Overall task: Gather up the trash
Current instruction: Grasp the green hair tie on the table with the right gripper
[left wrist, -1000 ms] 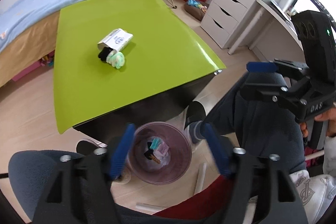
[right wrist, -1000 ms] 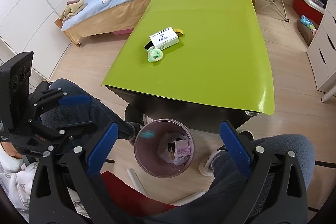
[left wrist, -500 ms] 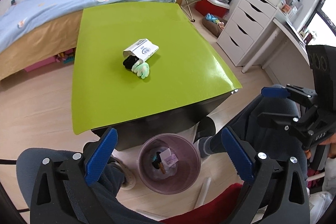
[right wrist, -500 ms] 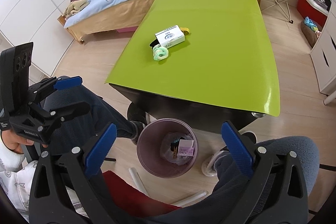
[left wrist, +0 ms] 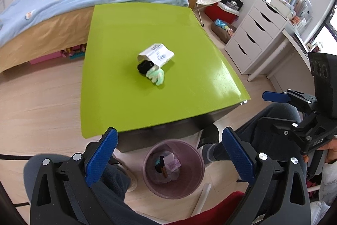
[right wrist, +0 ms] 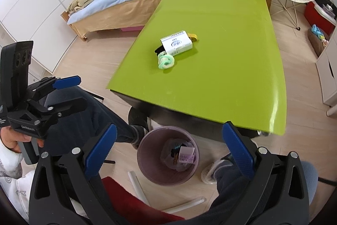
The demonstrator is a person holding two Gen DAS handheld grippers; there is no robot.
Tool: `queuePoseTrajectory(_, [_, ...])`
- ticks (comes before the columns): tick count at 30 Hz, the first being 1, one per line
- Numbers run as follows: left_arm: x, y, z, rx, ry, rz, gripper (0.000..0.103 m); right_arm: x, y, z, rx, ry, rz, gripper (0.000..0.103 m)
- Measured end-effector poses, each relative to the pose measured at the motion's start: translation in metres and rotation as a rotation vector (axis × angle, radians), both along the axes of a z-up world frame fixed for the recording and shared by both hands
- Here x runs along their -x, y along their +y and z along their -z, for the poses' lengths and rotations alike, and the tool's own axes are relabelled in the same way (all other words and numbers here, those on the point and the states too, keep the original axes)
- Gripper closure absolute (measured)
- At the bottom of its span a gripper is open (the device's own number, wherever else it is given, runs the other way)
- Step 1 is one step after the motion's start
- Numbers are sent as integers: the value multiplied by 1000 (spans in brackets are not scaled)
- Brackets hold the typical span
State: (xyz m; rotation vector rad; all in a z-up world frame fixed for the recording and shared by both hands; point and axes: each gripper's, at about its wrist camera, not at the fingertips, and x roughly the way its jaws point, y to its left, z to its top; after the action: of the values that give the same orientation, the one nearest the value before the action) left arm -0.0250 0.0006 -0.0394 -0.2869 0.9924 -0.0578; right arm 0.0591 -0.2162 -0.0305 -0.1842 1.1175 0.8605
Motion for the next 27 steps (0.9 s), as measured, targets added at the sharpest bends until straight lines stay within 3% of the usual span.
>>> queuePoseTrajectory(12, [-16,26,-13,-33,-41,-39,8,-46,61,8,26,-29,-85,5])
queuePoseTrajectory(20, [-19,28,-12,-47,-44,-30,8,-70,113,35,80,-54,-182,5])
queuePoseTrajectory(27, [-19,30,-14,-52,-49,-36,8,-91,145,69,144,-7,-221,6])
